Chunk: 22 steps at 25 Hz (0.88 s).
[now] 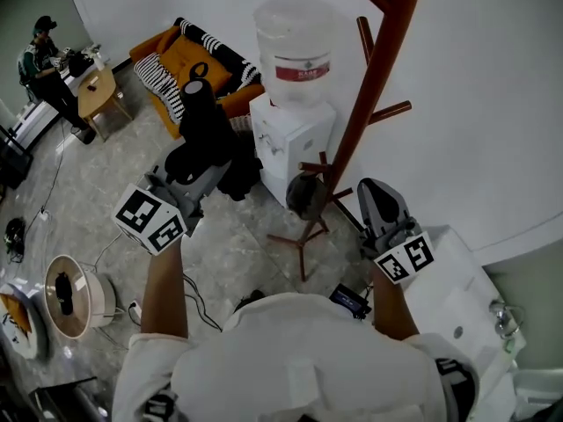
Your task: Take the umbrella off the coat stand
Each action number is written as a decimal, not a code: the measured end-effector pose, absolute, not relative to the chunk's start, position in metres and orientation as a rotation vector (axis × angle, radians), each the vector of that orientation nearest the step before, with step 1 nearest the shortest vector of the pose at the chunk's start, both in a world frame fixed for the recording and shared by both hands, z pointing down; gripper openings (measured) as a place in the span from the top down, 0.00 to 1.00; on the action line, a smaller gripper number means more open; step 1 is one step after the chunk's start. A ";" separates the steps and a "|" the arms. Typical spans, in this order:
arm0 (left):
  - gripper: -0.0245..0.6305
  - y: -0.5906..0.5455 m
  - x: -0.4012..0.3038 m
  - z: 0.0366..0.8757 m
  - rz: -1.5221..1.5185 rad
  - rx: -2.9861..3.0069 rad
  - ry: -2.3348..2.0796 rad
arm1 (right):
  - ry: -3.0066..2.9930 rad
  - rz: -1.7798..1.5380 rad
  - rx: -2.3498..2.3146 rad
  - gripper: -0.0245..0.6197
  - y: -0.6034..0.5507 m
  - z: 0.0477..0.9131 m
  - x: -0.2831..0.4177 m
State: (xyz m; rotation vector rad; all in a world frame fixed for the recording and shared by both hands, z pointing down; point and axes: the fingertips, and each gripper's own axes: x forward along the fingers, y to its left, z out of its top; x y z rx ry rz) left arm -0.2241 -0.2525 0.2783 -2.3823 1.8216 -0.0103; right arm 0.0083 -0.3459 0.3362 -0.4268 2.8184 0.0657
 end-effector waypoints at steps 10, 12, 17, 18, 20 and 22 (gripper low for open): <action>0.62 -0.235 -0.212 0.352 -0.028 -2.346 1.910 | 2.910 0.011 -0.452 0.93 -0.339 0.386 -0.005; 0.62 -0.231 -0.207 0.367 -0.054 -2.327 1.927 | 2.928 -0.005 -0.457 0.93 -0.336 0.399 -0.008; 0.62 -0.219 -0.198 0.408 0.008 -2.362 1.972 | 2.952 -0.056 -0.523 0.93 -0.333 0.427 -0.008; 0.62 -0.216 -0.197 0.416 0.014 -2.363 1.986 | 2.958 -0.063 -0.535 0.94 -0.332 0.432 -0.007; 0.62 -0.210 -0.197 0.433 0.030 -2.354 2.015 | 2.973 -0.065 -0.555 0.94 -0.330 0.440 -0.005; 0.62 -0.205 -0.195 0.448 0.058 -2.349 2.045 | 2.992 -0.058 -0.570 0.94 -0.332 0.448 -0.003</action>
